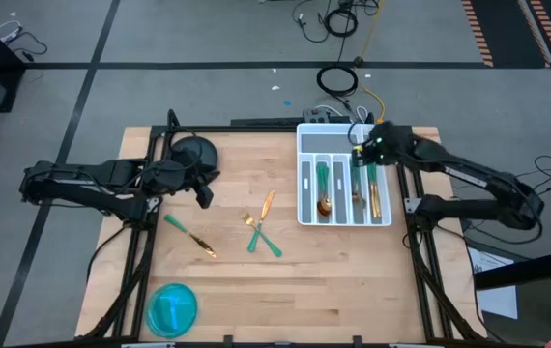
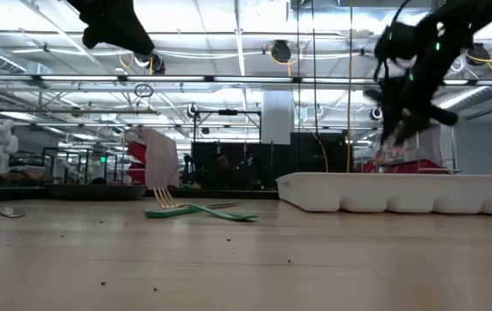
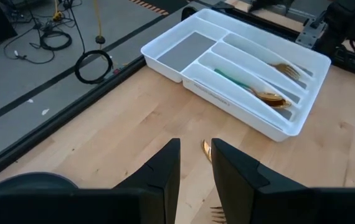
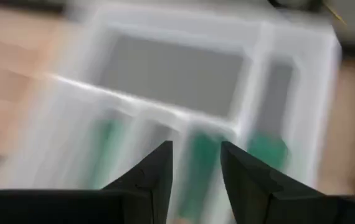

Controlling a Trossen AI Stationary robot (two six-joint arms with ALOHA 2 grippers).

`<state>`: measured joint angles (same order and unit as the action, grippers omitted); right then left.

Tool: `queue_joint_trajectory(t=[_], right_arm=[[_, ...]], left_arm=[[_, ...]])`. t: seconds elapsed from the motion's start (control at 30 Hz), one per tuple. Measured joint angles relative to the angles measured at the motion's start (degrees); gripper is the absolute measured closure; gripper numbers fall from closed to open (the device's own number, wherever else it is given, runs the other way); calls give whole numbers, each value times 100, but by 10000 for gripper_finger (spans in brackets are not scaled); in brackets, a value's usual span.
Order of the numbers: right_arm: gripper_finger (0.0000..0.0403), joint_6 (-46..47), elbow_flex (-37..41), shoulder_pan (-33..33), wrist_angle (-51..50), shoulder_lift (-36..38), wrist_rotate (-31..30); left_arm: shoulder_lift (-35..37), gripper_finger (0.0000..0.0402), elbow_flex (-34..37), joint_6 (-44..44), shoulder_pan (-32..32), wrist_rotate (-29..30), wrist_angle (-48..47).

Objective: Sort silverware
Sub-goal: Put the green fork into the silverware tray

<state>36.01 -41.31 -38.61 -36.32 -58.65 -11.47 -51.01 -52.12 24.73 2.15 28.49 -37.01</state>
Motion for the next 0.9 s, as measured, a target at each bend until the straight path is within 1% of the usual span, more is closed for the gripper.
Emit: queue_joint_trajectory(t=[0.03,0.1,0.23,0.3,0.43,0.53,0.63,0.7,0.83,0.9], right_arm=[[277,-195,-168,37,57,130,85],[277,-654,-489,128,101,341,293],[277,-1447,-1120,561,187,609,916],[277,-1702,-1394,860,157,699,1126],[277,-2107,-1805,1486,28,805,1153],[277,-2218,-1983,1807,-126,809,979],[277,-2221,-1994,1997,-245,786,696],[277,-2222,-1994,2066,-324,768,685],[277,-2188,-1992,2177,-468,742,685],[277,-2183,-1992,2240,-483,745,687]], left_arm=[[-39,304,0,0,0,-59,8],[-138,304,0,-23,0,-369,19],[-541,304,0,-562,193,-1443,5],[-804,304,0,-808,371,-1788,12],[-1419,304,0,-1379,745,-1949,20],[-1957,304,0,-1881,857,-1978,239],[-2522,304,-32,-2314,788,-2065,667],[-2889,304,-155,-2635,715,-2076,891],[-3533,304,-409,-3391,424,-2105,986],[-3819,304,-462,-3615,247,-2414,979]])
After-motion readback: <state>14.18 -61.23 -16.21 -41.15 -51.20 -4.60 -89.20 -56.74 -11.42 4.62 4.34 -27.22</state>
